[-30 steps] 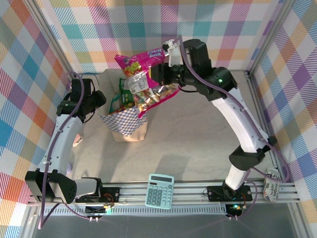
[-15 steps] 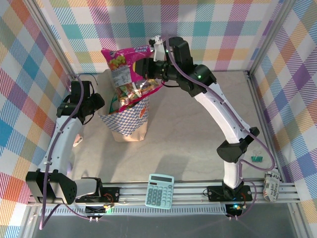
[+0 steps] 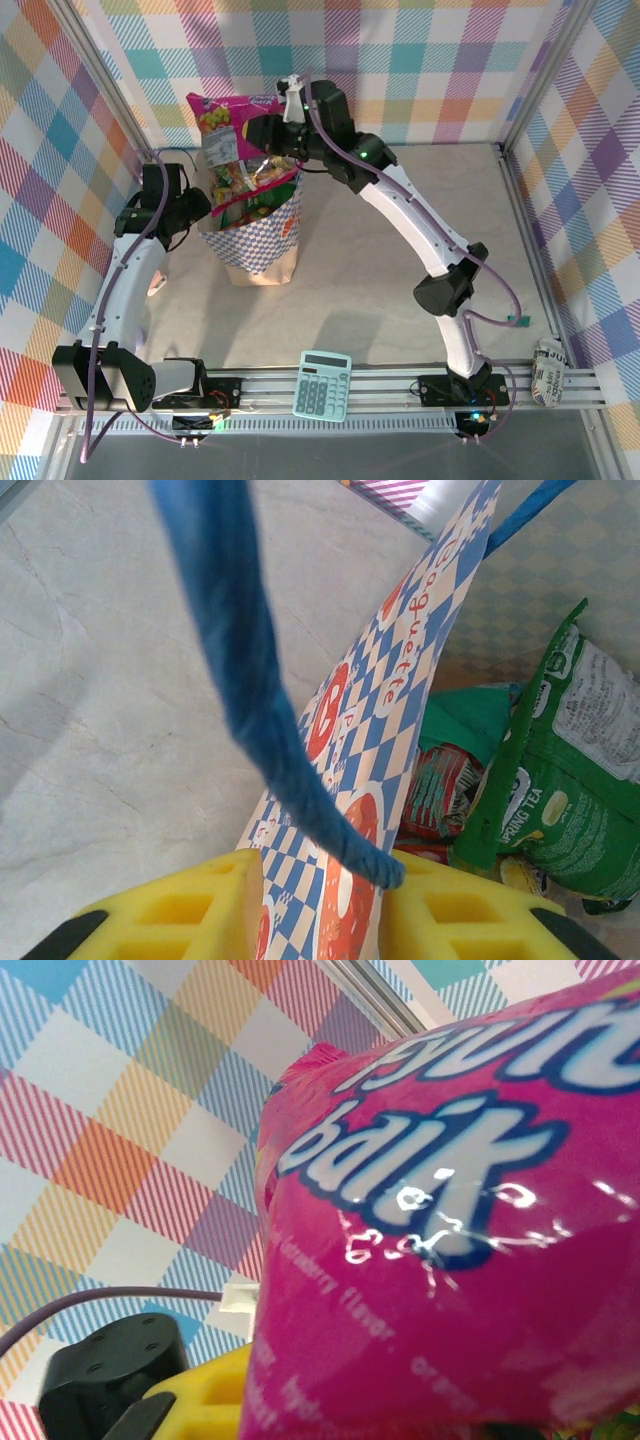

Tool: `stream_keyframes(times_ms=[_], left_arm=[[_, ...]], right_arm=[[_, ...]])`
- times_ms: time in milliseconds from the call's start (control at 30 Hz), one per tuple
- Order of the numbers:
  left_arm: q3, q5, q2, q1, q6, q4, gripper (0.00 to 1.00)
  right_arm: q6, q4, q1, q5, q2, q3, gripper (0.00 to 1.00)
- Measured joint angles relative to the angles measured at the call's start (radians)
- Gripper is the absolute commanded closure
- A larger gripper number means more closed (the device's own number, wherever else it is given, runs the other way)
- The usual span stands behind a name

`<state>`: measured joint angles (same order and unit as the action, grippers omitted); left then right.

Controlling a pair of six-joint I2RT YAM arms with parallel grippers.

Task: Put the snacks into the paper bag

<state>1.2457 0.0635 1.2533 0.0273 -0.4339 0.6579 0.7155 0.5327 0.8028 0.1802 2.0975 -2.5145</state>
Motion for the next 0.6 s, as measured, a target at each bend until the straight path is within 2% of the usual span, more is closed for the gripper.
stream_keyframes(times_ms=[600], left_arm=[[-0.013, -0.003, -0.004, -0.005, -0.014, -0.008, 0.68]], right_arm=[[0.003, -0.016, 0.003, -0.09, 0.072, -0.016, 1.0]])
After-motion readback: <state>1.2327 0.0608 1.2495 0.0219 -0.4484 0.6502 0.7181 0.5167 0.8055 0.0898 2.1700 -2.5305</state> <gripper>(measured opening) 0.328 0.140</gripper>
